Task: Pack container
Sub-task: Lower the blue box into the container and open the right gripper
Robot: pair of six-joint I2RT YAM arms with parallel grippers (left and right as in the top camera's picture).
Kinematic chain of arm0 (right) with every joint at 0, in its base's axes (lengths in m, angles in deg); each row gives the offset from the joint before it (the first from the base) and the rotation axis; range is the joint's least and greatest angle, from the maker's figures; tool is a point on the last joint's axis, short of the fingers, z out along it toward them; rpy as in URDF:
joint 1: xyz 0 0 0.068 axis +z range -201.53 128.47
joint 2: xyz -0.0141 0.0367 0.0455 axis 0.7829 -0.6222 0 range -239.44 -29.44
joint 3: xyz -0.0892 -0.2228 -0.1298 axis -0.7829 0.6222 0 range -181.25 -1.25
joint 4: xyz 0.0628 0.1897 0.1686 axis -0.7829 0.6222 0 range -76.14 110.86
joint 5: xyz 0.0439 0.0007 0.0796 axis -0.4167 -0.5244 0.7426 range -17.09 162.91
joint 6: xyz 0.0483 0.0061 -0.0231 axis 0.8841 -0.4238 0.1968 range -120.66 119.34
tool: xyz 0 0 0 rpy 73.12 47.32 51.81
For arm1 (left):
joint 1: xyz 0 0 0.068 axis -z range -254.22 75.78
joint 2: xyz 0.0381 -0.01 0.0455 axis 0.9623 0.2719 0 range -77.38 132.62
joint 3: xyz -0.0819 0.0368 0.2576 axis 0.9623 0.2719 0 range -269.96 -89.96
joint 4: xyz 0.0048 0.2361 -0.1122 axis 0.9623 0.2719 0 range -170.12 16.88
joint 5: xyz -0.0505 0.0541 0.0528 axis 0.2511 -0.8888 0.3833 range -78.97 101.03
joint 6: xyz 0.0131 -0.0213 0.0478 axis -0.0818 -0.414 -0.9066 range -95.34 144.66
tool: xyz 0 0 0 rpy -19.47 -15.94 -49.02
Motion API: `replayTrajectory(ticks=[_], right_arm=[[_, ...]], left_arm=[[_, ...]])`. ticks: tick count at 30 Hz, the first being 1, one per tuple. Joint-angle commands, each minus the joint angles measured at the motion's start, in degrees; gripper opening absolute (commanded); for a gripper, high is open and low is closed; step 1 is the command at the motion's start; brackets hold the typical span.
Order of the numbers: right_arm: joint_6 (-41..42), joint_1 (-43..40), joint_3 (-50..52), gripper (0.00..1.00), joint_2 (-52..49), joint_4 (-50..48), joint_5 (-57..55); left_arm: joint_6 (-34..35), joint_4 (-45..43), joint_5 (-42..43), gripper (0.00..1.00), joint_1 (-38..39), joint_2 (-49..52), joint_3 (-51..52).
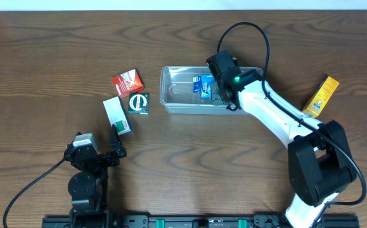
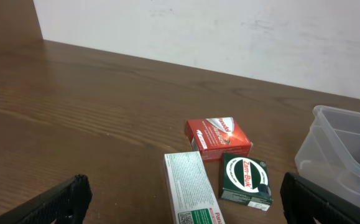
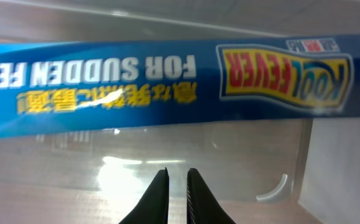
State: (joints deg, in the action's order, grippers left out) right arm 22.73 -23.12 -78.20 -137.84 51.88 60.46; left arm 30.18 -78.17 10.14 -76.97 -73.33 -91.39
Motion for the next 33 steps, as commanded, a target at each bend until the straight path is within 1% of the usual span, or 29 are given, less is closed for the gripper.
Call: replayTrajectory(ticks=[1,6,11,17,26,33], right_arm=[[-0.4,0.3,2.1,0.09,-0.5,-2.3,-3.3],[-1.0,0.3,4.9,0.09,-0.5,-7.8,-5.2],[-1.0,0.0,6.4,0.09,-0.5,-11.1,-6.4],[-1.0,-0.1,6.5,0.1,-0.5,-13.3,-9.9],[-1.4,-0.7,6.5,0.06,-0.5,-17.1,-10.2],[-2.9,-0.7,6.5,0.06,-0.5,-17.7,-10.2]], left_arm=[[-0.8,2.0,-1.7,0.98,-0.2,-0.1,1.2],[-0.8,2.0,-1.7,0.98,-0.2,-0.1,1.2],[-0.8,2.0,-1.7,0.98,-0.2,-0.1,1.2],[-0.8,2.0,-1.7,0.98,-0.2,-0.1,1.2],[-0.8,2.0,-1.7,0.98,-0.2,-0.1,1.2],[-0.8,2.0,-1.7,0.98,-0.2,-0.1,1.2]])
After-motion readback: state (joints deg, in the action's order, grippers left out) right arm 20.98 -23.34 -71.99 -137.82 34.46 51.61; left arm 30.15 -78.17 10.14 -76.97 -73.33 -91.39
